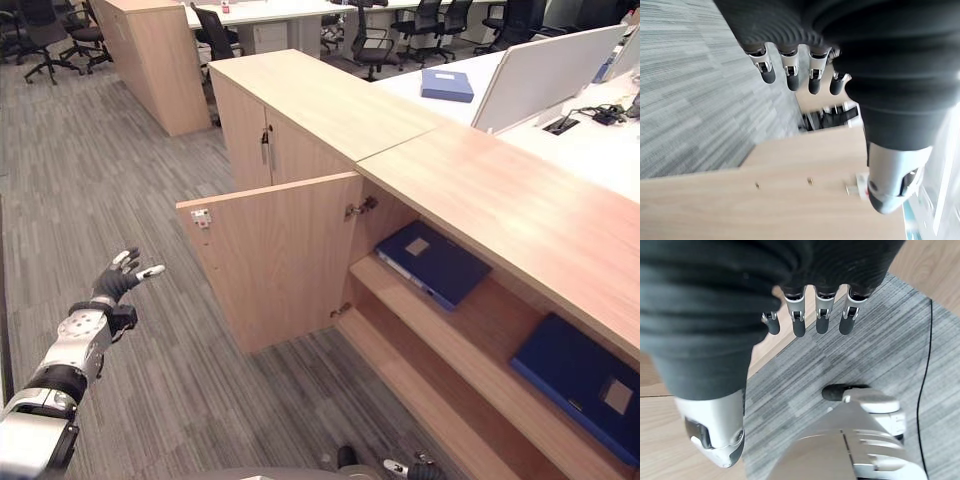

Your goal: Put the empty folder in the office cabinet

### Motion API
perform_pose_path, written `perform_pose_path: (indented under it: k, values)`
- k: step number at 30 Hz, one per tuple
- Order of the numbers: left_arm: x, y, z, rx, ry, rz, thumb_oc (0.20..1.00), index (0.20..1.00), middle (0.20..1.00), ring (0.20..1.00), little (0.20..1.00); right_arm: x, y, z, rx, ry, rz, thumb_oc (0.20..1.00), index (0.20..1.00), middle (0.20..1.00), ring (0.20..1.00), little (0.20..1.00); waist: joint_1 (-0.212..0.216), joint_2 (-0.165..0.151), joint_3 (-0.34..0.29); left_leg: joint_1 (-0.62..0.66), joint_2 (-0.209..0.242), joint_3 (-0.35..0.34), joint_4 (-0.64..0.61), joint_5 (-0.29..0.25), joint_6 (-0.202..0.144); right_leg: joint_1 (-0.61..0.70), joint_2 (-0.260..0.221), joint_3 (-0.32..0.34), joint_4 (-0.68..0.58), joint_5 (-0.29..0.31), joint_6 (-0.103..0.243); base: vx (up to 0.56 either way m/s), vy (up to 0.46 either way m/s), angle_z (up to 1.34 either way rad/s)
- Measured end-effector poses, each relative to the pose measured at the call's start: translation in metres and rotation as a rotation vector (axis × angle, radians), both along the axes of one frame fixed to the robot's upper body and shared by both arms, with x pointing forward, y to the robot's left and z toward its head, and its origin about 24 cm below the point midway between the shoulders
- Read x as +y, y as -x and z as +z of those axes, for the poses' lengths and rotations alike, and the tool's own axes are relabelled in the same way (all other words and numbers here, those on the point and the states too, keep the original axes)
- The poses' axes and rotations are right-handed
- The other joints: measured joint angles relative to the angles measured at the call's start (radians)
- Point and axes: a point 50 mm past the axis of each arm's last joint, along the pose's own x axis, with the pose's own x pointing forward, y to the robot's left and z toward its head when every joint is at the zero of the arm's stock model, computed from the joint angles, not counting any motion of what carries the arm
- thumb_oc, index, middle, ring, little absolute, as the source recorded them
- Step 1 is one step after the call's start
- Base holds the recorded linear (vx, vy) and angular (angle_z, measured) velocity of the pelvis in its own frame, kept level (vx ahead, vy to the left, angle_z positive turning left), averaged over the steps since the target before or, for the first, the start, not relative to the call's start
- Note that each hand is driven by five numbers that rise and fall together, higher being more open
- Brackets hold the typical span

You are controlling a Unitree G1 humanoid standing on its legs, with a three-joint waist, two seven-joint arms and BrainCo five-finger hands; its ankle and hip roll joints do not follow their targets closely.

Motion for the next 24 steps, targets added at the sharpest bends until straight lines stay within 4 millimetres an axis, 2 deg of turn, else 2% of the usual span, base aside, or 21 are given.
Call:
perform_pose_path:
  k: [4,10,15,19,22,24]
  values:
    - [-0.015,-0.014,0.007,-0.019,0.001,-0.055,1.0,1.0,1.0,1.0,1.0,0.001,0.0,0.0,-0.001,-0.006,0.006,1.0,1.0,1.0,1.0,1.0,-0.021,-0.01,-0.006,-0.014,-0.001,0.021,0.0,-0.001,-0.001,-0.027,0.005,0.019,0.0,0.015,-0.002,-0.01,0.017,-0.16]
    - [-0.02,-0.021,0.011,-0.028,0.004,-0.067,1.0,1.0,1.0,1.0,1.0,0.003,-0.007,0.001,-0.018,-0.017,0.022,1.0,1.0,1.0,1.0,1.0,-0.034,-0.031,-0.002,-0.033,0.0,0.052,0.001,-0.001,-0.003,-0.064,0.008,0.043,0.0,0.022,0.002,-0.03,0.01,-0.16]
    - [-0.023,-0.025,0.015,-0.033,0.0,-0.073,1.0,1.0,1.0,1.0,1.0,0.007,-0.013,0.001,-0.031,-0.021,0.047,1.0,1.0,1.0,1.0,1.0,-0.053,-0.063,0.006,-0.046,-0.001,0.069,0.001,-0.001,-0.003,-0.088,0.015,0.057,0.002,0.038,-0.001,-0.05,0.002,-0.1]
    - [-0.032,-0.035,0.022,-0.035,-0.027,-0.123,1.0,1.0,1.0,1.0,1.0,0.013,-0.02,0.002,-0.056,-0.036,0.075,1.0,1.0,1.0,1.0,1.0,-0.064,-0.091,0.027,-0.052,-0.003,0.085,0.009,-0.001,-0.003,-0.103,0.015,0.062,0.006,0.051,0.0,-0.05,0.001,-0.11]
    - [-0.038,-0.042,0.031,-0.057,-0.028,-0.148,1.0,1.0,1.0,1.0,1.0,0.016,-0.022,0.002,-0.06,-0.042,0.078,1.0,1.0,1.0,1.0,1.0,-0.074,-0.098,0.032,-0.075,-0.002,0.087,0.009,0.0,-0.004,-0.126,0.011,0.062,0.004,0.046,0.004,-0.03,0.013,-0.01]
    - [-0.042,-0.044,0.032,-0.062,-0.026,-0.16,1.0,1.0,1.0,1.0,1.0,0.015,-0.022,0.002,-0.061,-0.042,0.078,1.0,1.0,1.0,1.0,1.0,-0.077,-0.093,0.037,-0.083,-0.002,0.086,0.009,0.0,-0.004,-0.135,0.013,0.062,0.007,0.055,-0.003,-0.02,0.01,-0.01]
